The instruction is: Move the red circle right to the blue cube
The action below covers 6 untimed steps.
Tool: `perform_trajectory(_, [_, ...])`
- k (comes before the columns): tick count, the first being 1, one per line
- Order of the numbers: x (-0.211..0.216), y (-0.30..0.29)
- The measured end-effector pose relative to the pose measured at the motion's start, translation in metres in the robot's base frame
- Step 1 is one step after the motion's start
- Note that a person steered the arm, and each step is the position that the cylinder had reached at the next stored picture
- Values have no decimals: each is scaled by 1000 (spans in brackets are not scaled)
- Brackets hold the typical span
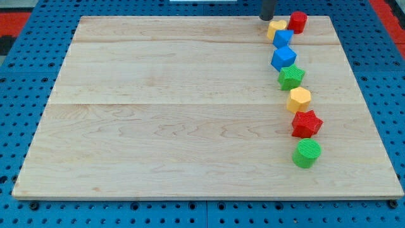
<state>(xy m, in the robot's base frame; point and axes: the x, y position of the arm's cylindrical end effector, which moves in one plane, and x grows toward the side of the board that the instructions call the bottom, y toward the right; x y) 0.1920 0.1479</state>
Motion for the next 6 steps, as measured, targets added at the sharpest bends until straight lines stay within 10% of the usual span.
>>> perform_trajectory(6, [-1, 44])
